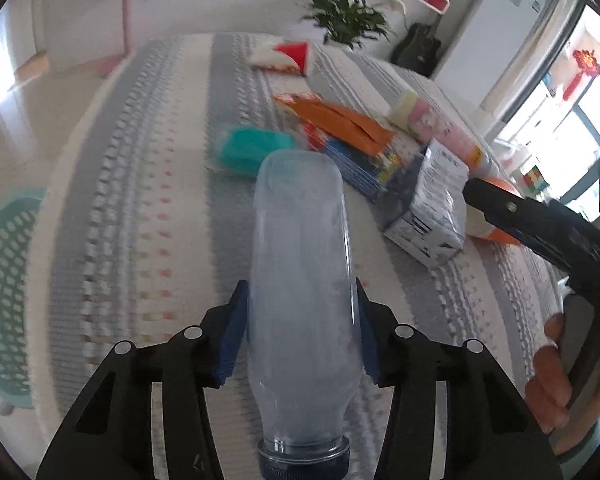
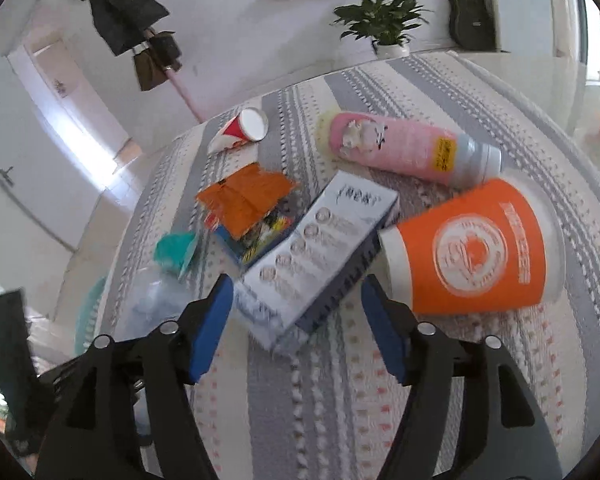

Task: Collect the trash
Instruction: 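Grasp the clear plastic bottle with the left tool while the right tool grasps the white milk carton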

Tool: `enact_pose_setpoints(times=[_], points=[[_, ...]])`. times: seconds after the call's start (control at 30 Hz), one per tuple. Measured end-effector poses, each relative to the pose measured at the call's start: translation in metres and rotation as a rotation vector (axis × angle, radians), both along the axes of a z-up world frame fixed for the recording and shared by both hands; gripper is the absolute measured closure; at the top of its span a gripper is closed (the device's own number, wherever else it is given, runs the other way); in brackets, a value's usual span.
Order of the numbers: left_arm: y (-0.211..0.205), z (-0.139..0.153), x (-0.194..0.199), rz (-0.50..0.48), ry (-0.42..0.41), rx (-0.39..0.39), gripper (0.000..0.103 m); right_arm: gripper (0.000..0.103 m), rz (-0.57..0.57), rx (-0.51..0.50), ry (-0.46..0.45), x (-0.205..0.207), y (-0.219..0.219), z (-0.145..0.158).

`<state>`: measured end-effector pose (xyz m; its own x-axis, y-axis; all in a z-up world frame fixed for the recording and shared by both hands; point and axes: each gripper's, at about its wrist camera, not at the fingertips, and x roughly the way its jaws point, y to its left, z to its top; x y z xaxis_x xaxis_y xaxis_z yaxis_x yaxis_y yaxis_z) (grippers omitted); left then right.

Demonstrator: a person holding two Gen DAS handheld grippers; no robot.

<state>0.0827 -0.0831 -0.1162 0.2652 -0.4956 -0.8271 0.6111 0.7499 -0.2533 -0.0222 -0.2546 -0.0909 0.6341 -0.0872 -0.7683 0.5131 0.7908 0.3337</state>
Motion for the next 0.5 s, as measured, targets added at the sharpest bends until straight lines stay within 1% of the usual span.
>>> enact_pose_setpoints(times=[0.07,0.13,0.17,0.23,0.3,0.37,0.5], points=[[0.014,0.004,0.004,0.02,0.002,-0.033,0.057,0.036,-0.026,0.005,0.033,0.016,0.0,-0.002],[0.026,0.006,0.01,0.041,0.014,-0.053,0.057,0.036,-0.084,0.006,0.109,0.034,-0.002,-0.009],[0.034,0.006,0.014,0.053,0.023,-0.068,0.057,0.036,-0.104,0.011,0.133,0.039,-0.003,-0.013],[0.044,0.007,0.018,0.074,0.025,-0.073,0.057,0.036,-0.151,0.019,0.175,0.052,-0.007,-0.02],[0.05,0.01,0.019,0.081,0.021,-0.077,0.057,0.034,-0.167,0.016,0.208,0.061,-0.01,-0.027],[0.056,0.013,0.019,0.079,0.02,-0.091,0.057,0.036,-0.164,-0.001,0.212,0.063,-0.008,-0.029],[0.062,0.02,0.015,0.069,0.001,-0.105,0.057,0.043,-0.11,-0.033,0.217,0.055,0.003,-0.025]])
